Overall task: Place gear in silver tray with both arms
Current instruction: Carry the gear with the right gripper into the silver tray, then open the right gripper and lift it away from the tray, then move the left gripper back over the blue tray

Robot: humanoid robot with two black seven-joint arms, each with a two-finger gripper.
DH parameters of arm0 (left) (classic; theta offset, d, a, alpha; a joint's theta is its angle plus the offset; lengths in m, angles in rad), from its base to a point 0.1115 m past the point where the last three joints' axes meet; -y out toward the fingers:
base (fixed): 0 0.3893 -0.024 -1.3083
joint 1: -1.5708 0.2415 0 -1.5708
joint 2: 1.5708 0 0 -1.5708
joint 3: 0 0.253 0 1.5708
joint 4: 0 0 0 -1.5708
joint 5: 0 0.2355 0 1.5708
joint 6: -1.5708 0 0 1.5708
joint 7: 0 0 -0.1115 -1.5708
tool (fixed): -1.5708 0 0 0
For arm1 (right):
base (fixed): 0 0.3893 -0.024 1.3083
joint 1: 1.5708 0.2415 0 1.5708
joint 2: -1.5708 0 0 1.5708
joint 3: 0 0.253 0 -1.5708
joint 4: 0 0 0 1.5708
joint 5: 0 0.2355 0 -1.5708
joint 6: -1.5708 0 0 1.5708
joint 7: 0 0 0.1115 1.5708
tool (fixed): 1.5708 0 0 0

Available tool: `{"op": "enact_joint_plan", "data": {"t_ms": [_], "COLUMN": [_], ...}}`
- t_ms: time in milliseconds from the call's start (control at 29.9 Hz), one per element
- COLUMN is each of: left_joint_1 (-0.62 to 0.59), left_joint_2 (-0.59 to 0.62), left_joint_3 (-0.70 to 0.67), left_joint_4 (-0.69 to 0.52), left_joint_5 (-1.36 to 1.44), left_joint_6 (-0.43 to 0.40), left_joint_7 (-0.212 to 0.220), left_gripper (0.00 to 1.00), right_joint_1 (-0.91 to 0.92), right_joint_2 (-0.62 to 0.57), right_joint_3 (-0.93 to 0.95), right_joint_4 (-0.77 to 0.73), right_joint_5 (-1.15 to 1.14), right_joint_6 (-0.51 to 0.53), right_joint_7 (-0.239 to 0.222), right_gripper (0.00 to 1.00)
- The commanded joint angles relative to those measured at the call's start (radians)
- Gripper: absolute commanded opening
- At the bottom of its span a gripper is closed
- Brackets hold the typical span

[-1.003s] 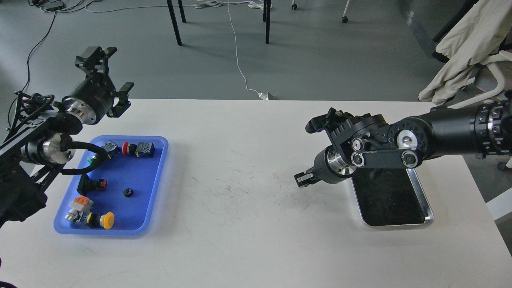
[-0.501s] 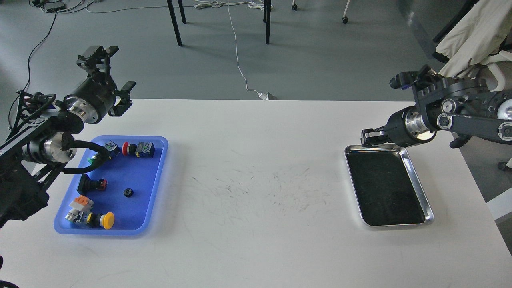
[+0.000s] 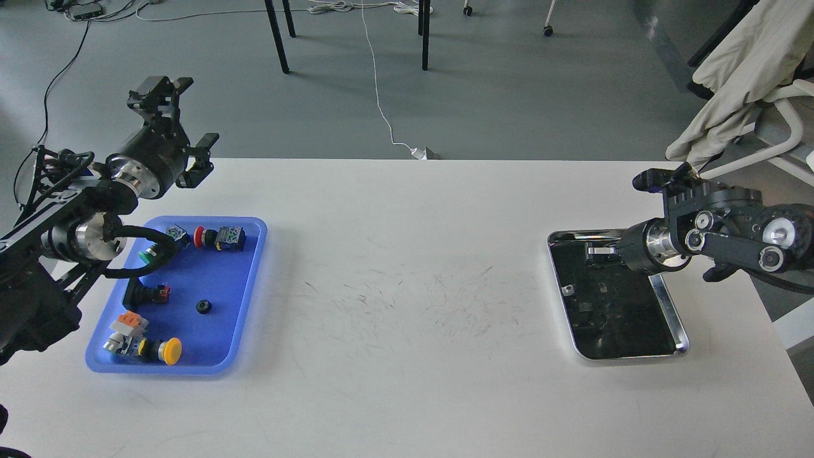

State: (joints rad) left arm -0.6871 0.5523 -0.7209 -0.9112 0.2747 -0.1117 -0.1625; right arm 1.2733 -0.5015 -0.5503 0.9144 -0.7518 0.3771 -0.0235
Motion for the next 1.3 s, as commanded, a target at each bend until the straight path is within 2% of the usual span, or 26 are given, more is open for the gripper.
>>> {"op": "enact_joint_plan", "data": {"t_ms": [0,67,100,201,234,301,334,568,802,903,1003,1103,1170,1270], "left_joint_1": [0.0,0.0,0.0,0.0,0.0,-0.002,0.0,-0.006,-0.011,-0.012,-0.014,-0.011,-0.008,0.001], "left_joint_2": [-0.002,-0.002,-0.002,0.0,0.0,0.002,0.002,0.006,0.021,0.043,0.083,0.152,0.202,0.283], "left_joint_3": [0.0,0.0,0.001,0.001,0.001,0.003,0.002,0.003,0.0,0.0,0.003,0.006,0.006,0.008], "left_joint_4": [0.0,0.0,0.0,0.002,0.002,0.002,0.002,0.017,0.015,0.005,-0.006,-0.04,-0.067,-0.141], "left_joint_5": [0.0,0.0,0.0,0.0,0.0,0.0,0.0,0.001,0.058,0.072,0.074,0.084,0.121,0.181], "left_joint_6": [0.0,0.0,0.0,0.0,0.0,0.0,0.0,0.0,0.0,-0.002,-0.005,-0.014,-0.035,-0.08], "left_joint_7": [0.0,0.0,0.0,0.0,0.0,0.0,0.0,0.0,0.009,0.015,0.023,0.05,0.066,0.078], "left_gripper": [0.98,0.98,0.98,0.98,0.98,0.98,0.98,0.98,0.98,0.98,0.98,0.98,0.98,0.98], "right_joint_1": [-0.02,-0.02,-0.02,-0.02,-0.02,-0.019,-0.015,0.0,-0.028,-0.078,-0.127,-0.205,-0.264,-0.351], "right_joint_2": [0.015,0.027,0.031,0.031,0.032,0.031,0.031,-0.015,-0.216,-0.268,-0.308,-0.341,-0.341,-0.322], "right_joint_3": [0.0,0.0,0.001,0.013,0.016,0.035,0.052,0.226,0.649,0.821,0.962,1.03,1.049,1.053], "right_joint_4": [-0.025,-0.023,-0.023,-0.023,-0.023,-0.022,-0.016,0.004,0.122,0.161,0.147,0.121,0.098,0.061], "right_joint_5": [0.0,0.0,0.002,0.003,0.005,0.008,0.011,0.017,0.035,0.21,0.533,0.849,0.987,1.086], "right_joint_6": [0.0,0.0,-0.001,-0.001,-0.001,-0.001,-0.001,0.009,0.062,0.062,0.06,0.081,0.103,0.112], "right_joint_7": [0.001,0.001,0.001,0.001,0.001,-0.001,-0.001,-0.001,-0.001,0.001,0.005,0.019,0.056,0.134], "right_gripper": [0.07,0.1,0.14,0.36,0.47,0.89,0.92,0.93,0.94,0.94,0.94,0.94,0.94,0.94]}}
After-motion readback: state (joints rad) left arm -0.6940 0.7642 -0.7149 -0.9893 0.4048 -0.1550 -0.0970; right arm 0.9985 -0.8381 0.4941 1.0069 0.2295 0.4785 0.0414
